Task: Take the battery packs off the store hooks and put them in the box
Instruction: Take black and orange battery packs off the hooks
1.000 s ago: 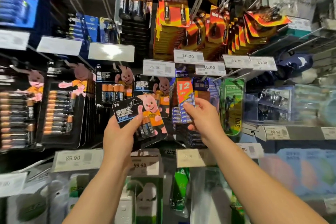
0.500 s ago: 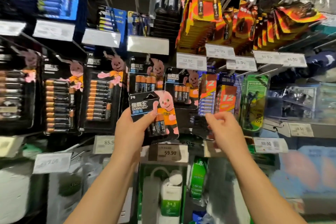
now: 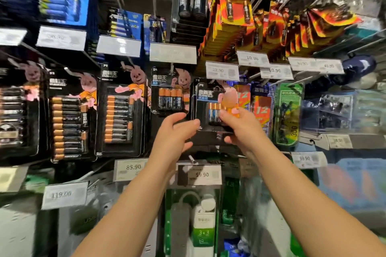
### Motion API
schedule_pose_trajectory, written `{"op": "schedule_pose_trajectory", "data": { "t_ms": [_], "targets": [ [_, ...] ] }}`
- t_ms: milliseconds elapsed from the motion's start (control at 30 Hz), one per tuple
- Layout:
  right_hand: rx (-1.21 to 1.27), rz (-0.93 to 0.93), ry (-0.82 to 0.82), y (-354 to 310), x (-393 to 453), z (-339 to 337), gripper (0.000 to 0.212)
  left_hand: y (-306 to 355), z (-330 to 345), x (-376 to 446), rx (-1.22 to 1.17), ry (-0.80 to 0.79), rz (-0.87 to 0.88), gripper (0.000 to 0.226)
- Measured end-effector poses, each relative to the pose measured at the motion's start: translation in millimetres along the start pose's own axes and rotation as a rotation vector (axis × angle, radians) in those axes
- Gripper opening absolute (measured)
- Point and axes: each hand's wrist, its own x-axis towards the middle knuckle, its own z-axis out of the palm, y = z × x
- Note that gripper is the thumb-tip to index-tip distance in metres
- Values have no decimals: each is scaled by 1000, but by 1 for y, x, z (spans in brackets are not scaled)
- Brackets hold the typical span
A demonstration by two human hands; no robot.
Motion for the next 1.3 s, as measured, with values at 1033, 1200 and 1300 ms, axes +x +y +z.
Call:
{"op": "schedule_pose_trajectory", "data": {
  "t_ms": [1033, 1200, 1300],
  "targets": [
    [-213, 416, -103, 137, -138, -121, 18, -193, 88, -124, 43, -214, -521, 12],
    [-231, 790, -158, 238, -220, -172, 21, -292, 113, -201, -28, -134, -931, 22],
    [-272, 991, -234, 304, -277, -199, 18, -341, 121, -263, -30, 39, -1069, 26]
  ]
}}
